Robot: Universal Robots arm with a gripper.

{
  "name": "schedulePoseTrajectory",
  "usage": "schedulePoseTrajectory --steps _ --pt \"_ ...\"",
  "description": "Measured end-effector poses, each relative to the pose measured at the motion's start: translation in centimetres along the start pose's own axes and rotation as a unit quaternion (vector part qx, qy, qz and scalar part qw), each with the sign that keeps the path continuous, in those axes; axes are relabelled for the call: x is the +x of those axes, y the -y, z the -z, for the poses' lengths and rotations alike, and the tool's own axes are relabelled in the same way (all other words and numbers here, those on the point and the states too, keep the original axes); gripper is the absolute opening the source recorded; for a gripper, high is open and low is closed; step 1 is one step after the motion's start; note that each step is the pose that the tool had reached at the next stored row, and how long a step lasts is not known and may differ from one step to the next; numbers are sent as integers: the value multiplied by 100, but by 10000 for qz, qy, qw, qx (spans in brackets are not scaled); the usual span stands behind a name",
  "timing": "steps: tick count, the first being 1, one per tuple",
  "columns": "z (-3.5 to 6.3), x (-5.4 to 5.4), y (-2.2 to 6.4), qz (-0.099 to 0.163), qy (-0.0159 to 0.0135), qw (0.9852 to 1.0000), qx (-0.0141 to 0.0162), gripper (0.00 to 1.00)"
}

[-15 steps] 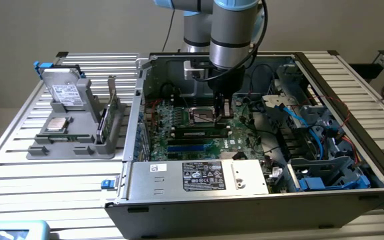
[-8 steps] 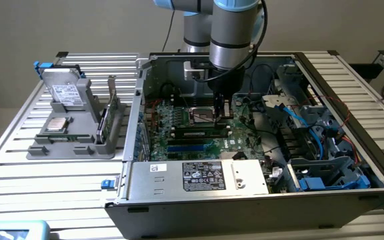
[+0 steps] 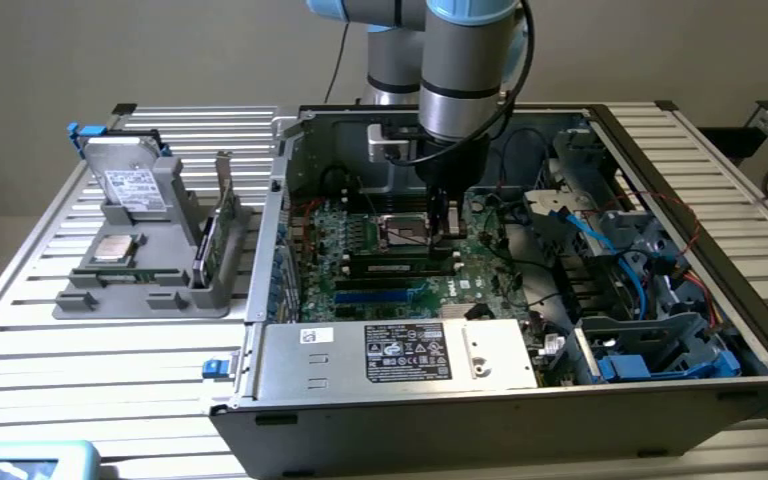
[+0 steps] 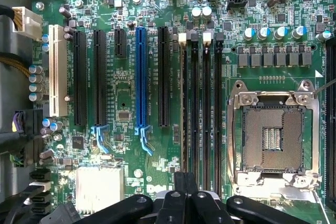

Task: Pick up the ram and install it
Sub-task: 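Press down the ram until it locks into place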

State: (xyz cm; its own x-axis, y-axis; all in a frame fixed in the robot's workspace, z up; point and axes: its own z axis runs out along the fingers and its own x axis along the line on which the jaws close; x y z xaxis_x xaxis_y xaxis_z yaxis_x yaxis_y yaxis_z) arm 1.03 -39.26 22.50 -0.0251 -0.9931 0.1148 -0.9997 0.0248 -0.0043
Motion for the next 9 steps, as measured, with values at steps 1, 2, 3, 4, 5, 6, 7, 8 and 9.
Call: schedulePoseTrajectory --steps 1,2,3,4,5,6,7,8,9 --pt "-2 0 0 0 -1 10000 -1 11" --pt "-2 0 0 0 -2 10000 -1 11" --pt "-1 0 -3 0 -1 10000 -1 11" --pt "7 0 -17 -2 4 10000 -1 11" --pt "21 2 -35 -3 6 10000 0 11" --pt "36 5 -59 -1 4 10000 0 11" --pt "46 8 -91 -1 3 10000 -1 11" --pt "50 9 -125 0 5 10000 0 11" --pt "52 10 -163 0 5 10000 0 11"
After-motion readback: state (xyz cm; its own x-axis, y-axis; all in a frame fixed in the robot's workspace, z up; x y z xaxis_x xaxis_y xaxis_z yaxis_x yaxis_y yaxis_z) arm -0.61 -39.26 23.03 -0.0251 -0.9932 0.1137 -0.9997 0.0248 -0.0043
